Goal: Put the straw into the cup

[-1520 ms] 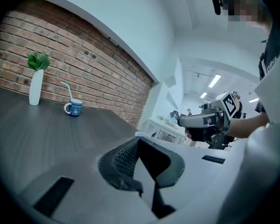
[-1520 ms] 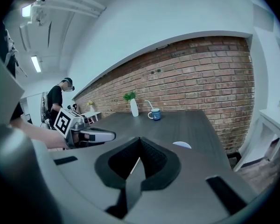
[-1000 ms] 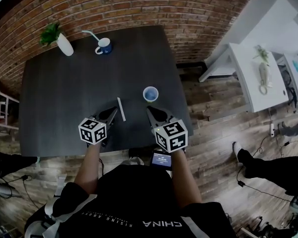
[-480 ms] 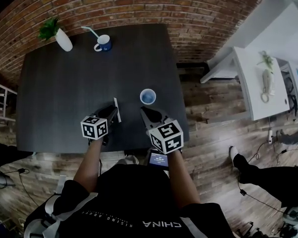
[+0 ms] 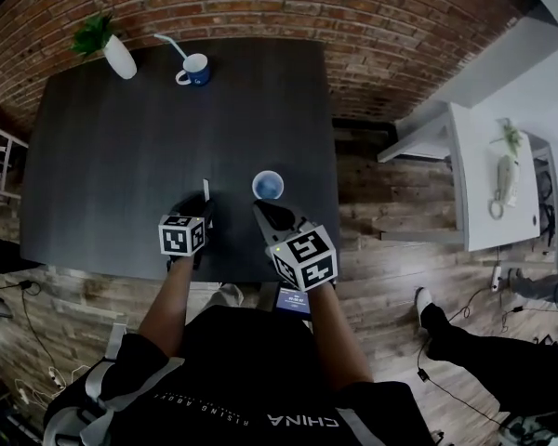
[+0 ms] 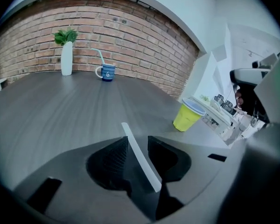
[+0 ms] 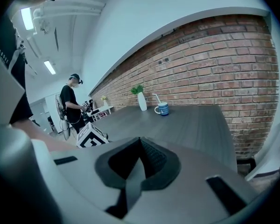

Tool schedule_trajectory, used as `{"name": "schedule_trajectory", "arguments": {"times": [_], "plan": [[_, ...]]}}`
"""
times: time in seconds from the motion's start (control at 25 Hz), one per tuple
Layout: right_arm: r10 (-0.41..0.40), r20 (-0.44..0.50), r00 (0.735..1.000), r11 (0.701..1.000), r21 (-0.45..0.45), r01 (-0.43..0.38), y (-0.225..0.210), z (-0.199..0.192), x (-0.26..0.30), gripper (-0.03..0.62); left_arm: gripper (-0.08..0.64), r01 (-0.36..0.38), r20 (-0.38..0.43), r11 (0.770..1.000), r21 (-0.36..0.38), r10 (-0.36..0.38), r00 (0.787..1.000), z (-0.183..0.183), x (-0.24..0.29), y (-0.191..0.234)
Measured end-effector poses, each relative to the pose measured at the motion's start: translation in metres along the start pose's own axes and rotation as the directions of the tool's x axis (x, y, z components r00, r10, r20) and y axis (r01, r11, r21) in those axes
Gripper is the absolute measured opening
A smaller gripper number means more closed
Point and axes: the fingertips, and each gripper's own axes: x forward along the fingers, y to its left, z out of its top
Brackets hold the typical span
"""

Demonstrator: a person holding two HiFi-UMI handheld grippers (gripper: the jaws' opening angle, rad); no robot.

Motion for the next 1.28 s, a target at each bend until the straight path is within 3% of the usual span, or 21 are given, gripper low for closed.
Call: {"name": "schedule_trajectory", "arguments": {"times": [0.36, 0.44, 0.64, 0.92, 1.12, 1.28], "plan": [[0.056, -0.030, 0.998, 0.998, -0.018, -0.057, -0.023, -0.003, -0.001, 0.005, 0.114, -0.128, -0.049, 0.992, -0.011, 0.127, 0.991, -0.010, 0.013, 0.007], [0.055, -0.035, 0.998, 0.998, -0.014, -0.055, -0.028, -0.005, -0.002, 0.005, 0.080, -0.150, -0.053, 0.989, -0.016, 0.149, 0.987, -0.010, 0.012, 0.010], [0.045, -0.042, 0.998, 0.999, -0.010, -0.046, -0.031, -0.009, -0.003, 0.005, 0.054, -0.142, -0.056, 0.989, -0.032, 0.140, 0.989, -0.010, 0.011, 0.015], [0.022, -0.038, 0.999, 1.000, -0.003, -0.022, -0.025, -0.012, -0.003, 0.005, 0.051, -0.054, -0.055, 0.998, -0.019, 0.053, 0.997, -0.008, 0.007, 0.008], [-0.004, -0.026, 1.000, 1.000, 0.005, 0.004, -0.016, -0.012, 0.000, 0.005, 0.051, 0.080, -0.004, 0.997, 0.023, -0.080, 0.997, 0.009, -0.006, -0.007], [-0.046, -0.010, 0.999, 0.999, 0.021, 0.046, -0.012, -0.009, -0.002, 0.005, 0.049, 0.195, 0.030, 0.977, 0.086, -0.198, 0.980, 0.027, -0.021, -0.023]]}}
